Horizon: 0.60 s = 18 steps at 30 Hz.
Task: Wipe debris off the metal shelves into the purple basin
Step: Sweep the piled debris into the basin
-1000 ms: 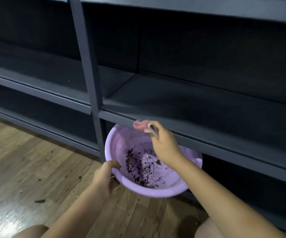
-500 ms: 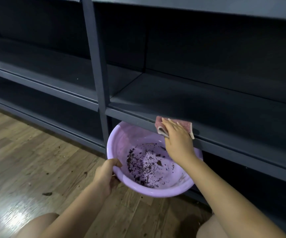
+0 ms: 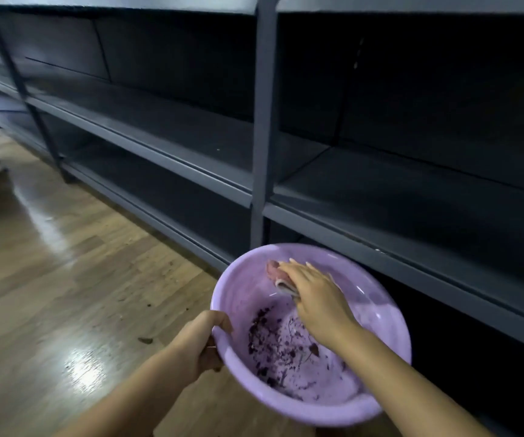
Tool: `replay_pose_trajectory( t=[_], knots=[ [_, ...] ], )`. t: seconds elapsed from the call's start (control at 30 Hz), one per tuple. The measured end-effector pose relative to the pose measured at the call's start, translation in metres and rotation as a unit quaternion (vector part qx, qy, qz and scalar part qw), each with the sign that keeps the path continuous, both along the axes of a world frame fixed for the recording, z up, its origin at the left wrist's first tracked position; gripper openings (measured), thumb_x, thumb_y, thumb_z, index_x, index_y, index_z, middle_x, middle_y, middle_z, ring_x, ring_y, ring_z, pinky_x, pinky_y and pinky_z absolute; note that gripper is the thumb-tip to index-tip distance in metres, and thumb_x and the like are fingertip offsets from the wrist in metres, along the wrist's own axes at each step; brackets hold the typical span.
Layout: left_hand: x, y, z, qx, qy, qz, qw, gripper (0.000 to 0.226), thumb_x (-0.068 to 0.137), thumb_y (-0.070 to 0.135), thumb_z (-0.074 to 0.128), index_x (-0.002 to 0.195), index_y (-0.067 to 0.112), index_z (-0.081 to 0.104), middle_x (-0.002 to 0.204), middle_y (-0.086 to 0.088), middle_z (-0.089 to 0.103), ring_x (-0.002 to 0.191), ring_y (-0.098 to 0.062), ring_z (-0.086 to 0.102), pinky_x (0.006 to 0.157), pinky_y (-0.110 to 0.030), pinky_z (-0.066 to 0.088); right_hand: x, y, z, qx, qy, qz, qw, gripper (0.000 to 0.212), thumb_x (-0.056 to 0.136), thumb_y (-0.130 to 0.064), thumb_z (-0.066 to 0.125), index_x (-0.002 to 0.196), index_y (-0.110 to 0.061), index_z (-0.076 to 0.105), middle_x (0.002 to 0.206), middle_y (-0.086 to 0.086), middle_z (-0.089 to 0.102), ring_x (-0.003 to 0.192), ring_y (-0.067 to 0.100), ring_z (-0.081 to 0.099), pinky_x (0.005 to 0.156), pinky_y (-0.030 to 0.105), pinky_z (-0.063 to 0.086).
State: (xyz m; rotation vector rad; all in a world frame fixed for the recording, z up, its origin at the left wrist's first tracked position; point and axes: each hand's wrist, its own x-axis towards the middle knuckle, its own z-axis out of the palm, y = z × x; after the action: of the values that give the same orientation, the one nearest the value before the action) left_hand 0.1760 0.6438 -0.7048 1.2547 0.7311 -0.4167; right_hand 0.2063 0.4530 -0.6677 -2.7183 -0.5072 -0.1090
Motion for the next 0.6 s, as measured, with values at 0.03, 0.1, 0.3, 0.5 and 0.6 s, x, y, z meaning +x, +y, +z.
replay_pose_trajectory(
  t=[0.03, 0.1, 0.3, 0.5, 0.6],
  knots=[
    [-0.001, 0.013, 0.001, 0.015, 0.001, 0.001, 1.0, 0.032, 0.051, 0.008, 0.061, 0.08, -0.004, 0.062, 0.073, -0.018, 0.059, 0.054, -0.028, 0.055, 0.054, -0.03, 0.051, 0.005, 0.007, -0.003, -0.008, -0.003, 0.02, 1.0, 0.05, 0.095, -0.013, 0.035, 0.142, -0.031, 0.037, 0.151, -0.011, 0.033, 0.141, 0.017, 0.025, 0.113, 0.041, 0.023],
    [-0.003, 0.039, 0.005, 0.045, -0.002, 0.003, 0.999, 0.028, 0.057, 0.006, 0.062, 0.083, -0.004, 0.064, 0.068, -0.016, 0.063, 0.049, -0.027, 0.058, 0.045, -0.028, 0.051, 0.016, 0.026, -0.011, -0.019, -0.024, 0.056, 0.998, 0.047, 0.096, -0.037, 0.022, 0.136, -0.028, 0.045, 0.144, -0.011, 0.044, 0.138, 0.016, 0.032, 0.11, 0.038, 0.028],
    [-0.009, 0.114, -0.026, 0.13, -0.005, 0.053, 0.99, 0.027, 0.062, 0.006, 0.062, 0.086, -0.006, 0.064, 0.066, -0.016, 0.065, 0.054, -0.03, 0.06, 0.05, -0.03, 0.054, 0.04, 0.087, -0.047, -0.033, -0.069, 0.138, 0.988, 0.038, 0.087, 0.0, 0.046, 0.122, -0.012, 0.055, 0.131, 0.0, 0.056, 0.13, 0.021, 0.043, 0.114, 0.031, 0.021],
    [-0.018, 0.161, -0.104, 0.141, 0.009, 0.149, 0.979, 0.019, 0.075, -0.001, 0.053, 0.091, -0.007, 0.061, 0.077, -0.019, 0.063, 0.062, -0.03, 0.058, 0.047, -0.027, 0.051, 0.049, 0.137, -0.104, -0.072, -0.124, 0.156, 0.977, 0.056, 0.029, -0.015, 0.093, 0.074, -0.024, 0.062, 0.075, -0.01, 0.067, 0.082, 0.011, 0.069, 0.079, 0.024, 0.053],
    [-0.017, 0.174, -0.141, 0.127, 0.029, 0.2, 0.971, 0.014, 0.077, 0.0, 0.052, 0.089, -0.003, 0.058, 0.075, -0.015, 0.061, 0.059, -0.027, 0.055, 0.042, -0.024, 0.049, 0.044, 0.149, -0.125, -0.108, -0.156, 0.169, 0.967, 0.051, 0.03, -0.018, 0.091, 0.073, -0.023, 0.063, 0.071, -0.01, 0.065, 0.074, 0.01, 0.067, 0.072, 0.022, 0.052]
  ],
)
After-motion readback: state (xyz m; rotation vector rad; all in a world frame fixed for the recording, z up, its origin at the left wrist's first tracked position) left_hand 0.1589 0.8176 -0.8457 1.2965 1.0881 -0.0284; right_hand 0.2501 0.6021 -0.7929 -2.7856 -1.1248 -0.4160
